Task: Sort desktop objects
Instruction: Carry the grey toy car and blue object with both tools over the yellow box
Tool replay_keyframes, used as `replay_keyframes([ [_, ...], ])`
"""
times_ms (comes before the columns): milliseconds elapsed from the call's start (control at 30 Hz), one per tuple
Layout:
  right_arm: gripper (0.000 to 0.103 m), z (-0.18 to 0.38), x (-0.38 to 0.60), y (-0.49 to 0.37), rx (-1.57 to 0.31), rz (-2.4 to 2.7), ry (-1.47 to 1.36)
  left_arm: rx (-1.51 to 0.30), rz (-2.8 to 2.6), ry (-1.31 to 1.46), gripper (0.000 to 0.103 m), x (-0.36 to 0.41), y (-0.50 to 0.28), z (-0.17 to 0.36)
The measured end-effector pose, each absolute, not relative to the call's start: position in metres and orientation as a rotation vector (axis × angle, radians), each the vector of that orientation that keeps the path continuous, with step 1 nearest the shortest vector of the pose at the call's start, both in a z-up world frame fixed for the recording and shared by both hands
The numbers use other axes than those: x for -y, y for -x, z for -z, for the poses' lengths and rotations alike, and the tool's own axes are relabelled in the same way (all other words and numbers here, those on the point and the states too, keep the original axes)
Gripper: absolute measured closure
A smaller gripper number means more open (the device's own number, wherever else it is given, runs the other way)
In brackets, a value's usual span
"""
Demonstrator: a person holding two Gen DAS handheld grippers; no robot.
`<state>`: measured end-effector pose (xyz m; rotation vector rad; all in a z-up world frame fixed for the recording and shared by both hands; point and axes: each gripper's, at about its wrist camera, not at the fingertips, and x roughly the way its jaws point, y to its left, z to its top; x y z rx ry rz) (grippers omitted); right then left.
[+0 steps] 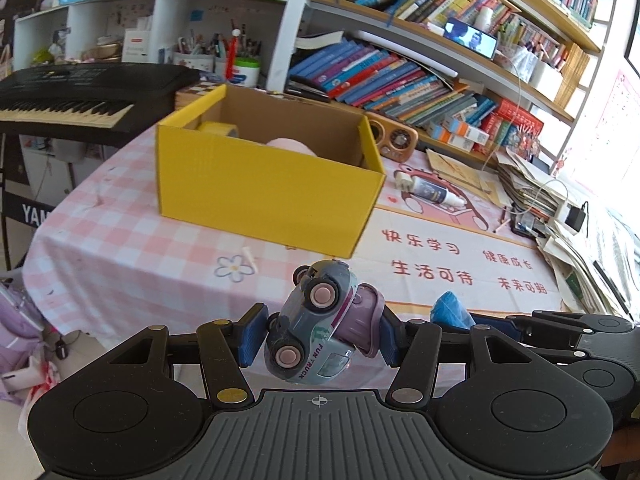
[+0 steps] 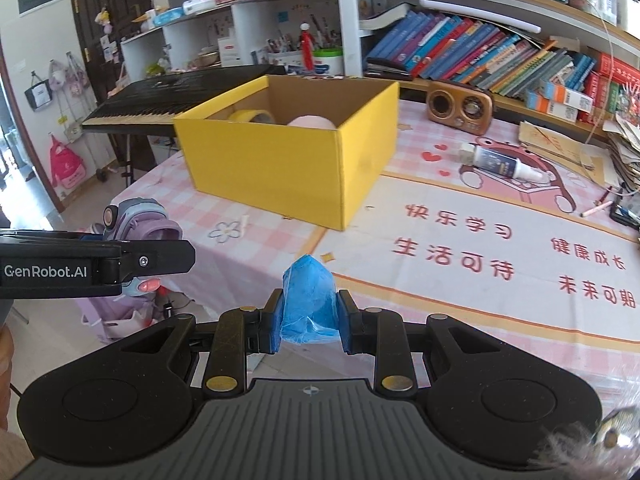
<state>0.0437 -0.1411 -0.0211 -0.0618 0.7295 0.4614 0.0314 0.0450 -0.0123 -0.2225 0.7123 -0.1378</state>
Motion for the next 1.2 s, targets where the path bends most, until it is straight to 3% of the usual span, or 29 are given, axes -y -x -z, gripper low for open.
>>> replay_keyframes([
  [1200,0.078,0.013,0.094,-0.05,-0.714,-0.536,0.103,-0.674,0.086,0.255,0.048,-0.089,-0.03,0.005],
])
